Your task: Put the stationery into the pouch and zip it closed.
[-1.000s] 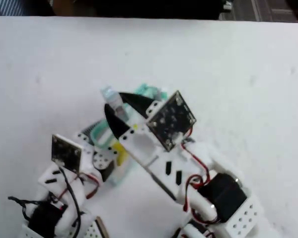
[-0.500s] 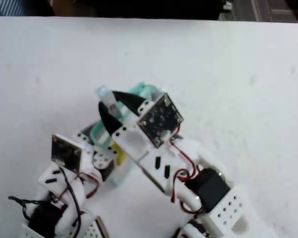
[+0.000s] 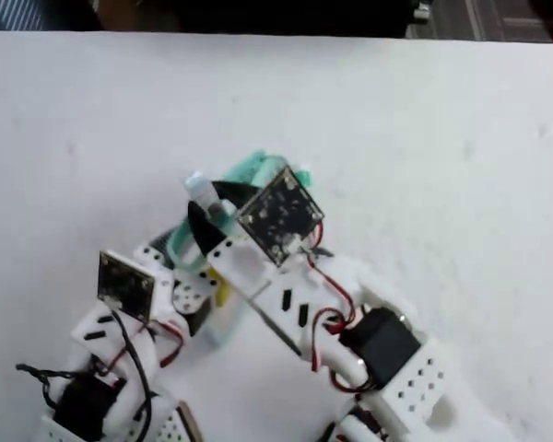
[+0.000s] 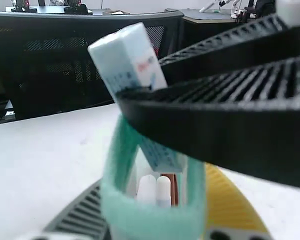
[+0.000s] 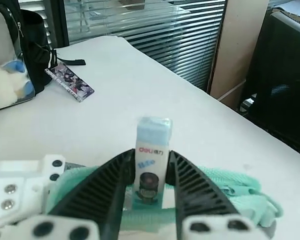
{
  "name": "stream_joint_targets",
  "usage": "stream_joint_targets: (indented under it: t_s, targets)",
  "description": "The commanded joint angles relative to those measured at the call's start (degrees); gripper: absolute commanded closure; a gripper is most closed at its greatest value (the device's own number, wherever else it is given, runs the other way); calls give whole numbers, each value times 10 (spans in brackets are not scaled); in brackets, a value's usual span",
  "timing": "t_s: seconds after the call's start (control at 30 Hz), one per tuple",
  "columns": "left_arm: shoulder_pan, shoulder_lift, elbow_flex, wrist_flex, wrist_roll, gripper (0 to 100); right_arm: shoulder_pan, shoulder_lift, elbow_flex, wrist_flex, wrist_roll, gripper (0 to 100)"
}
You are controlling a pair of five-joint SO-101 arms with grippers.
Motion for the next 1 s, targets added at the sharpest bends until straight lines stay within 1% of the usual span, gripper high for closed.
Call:
stream_joint_targets:
  t_s: [0.0,0.03,0.07,0.17,0.27,0.4,0.6,0.63,0.7,0.77,0.8,0.87,0.97]
  targets:
    - [-3,2,-2,-1,-5,785,4,-23,-8,15,4,779]
    - [-3,2,-2,0,-5,785,3,-26,-8,20,4,751]
    - [-3,2,-2,0,-5,785,3,-29,-8,23,4,743]
    - [-3,2,-2,0,-5,785,5,-34,-9,24,5,763]
    - [-3,2,-2,0,-5,785,24,-40,-20,24,4,768]
    - [-3,2,-2,0,-5,785,76,-47,-47,32,2,768]
    - [-4,2,-3,3,-6,793,190,-17,-119,65,1,769]
    - [-8,2,-3,3,-6,809,207,-4,-134,75,1,769]
    - [-21,2,-3,0,-6,873,234,31,-169,95,1,779]
    - [-33,2,-4,-3,-7,963,255,80,-208,118,1,814]
    - [-38,2,-6,-7,-15,987,263,109,-229,131,1,834]
    - [-48,2,-8,-4,-27,964,276,167,-269,160,1,860]
    - [-69,2,-9,-8,-26,978,284,260,-313,196,1,865]
